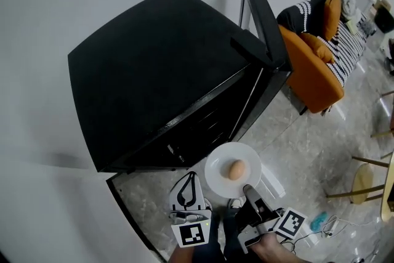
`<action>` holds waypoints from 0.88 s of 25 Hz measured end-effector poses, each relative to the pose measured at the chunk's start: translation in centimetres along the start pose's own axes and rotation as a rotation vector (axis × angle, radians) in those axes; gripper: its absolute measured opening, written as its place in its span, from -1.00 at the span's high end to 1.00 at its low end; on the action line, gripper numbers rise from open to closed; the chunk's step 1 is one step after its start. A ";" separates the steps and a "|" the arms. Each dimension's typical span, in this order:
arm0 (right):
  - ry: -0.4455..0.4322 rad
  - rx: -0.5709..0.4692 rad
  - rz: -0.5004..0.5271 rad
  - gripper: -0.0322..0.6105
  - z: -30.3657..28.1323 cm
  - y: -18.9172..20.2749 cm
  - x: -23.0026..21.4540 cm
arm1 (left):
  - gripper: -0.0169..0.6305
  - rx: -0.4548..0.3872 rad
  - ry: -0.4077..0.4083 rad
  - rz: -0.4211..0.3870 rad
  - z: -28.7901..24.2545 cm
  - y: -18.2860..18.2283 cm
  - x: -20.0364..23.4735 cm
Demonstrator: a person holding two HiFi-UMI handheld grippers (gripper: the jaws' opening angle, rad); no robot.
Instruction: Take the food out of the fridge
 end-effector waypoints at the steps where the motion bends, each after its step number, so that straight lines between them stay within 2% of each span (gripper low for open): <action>1: 0.000 0.001 0.005 0.79 0.3 0.1 0.7 | 0.91 -0.005 0.003 -0.021 0.4 -0.6 0.1; 4: -0.016 0.000 0.018 0.79 0.7 0.2 3.1 | 0.91 -0.027 0.012 -0.102 1.3 -3.1 0.6; 6: -0.028 0.002 0.019 0.79 1.3 0.5 4.7 | 0.91 -0.027 0.018 -0.185 2.1 -4.8 0.7; 8: -0.031 0.004 0.017 0.79 2.2 0.8 6.0 | 0.91 -0.035 0.013 -0.130 3.2 -5.7 0.5; 11: -0.035 0.005 0.020 0.79 3.2 1.2 8.1 | 0.91 -0.051 0.016 -0.126 4.5 -7.4 0.4; 13: -0.044 0.006 0.031 0.79 3.7 1.5 9.3 | 0.91 -0.054 0.029 -0.239 5.5 -8.5 0.6; 15: -0.055 0.008 0.045 0.79 4.1 1.7 10.2 | 0.91 -0.055 0.040 -0.302 6.2 -9.4 0.4; 16: -0.058 0.008 0.049 0.79 4.4 1.8 10.6 | 0.91 -0.058 0.044 -0.296 6.6 -9.6 0.2; 17: -0.060 0.008 0.052 0.79 4.6 1.9 10.9 | 0.91 -0.066 0.044 -0.249 7.0 -9.7 0.1; 19: -0.066 0.008 0.054 0.79 4.8 2.2 11.3 | 0.91 -0.098 0.036 -0.029 7.4 -9.6 -0.4; 20: -0.068 0.008 0.053 0.79 4.9 2.3 11.6 | 0.91 -0.110 0.035 0.028 7.6 -9.7 -0.6; 21: -0.069 0.008 0.053 0.79 5.0 2.4 11.8 | 0.91 -0.112 0.038 -0.023 7.7 -10.0 -0.6; 22: -0.071 0.008 0.054 0.79 5.0 2.5 11.9 | 0.91 -0.109 0.044 -0.140 7.9 -10.5 -0.4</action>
Point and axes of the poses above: the fingertips, and each gripper's own axes: z backward along the fingers, x to its left, y out of its underside, the point moved 9 cm from there along z, backward along the fingers, and after that the axes turned 13 degrees about x, right-handed, at the moved point
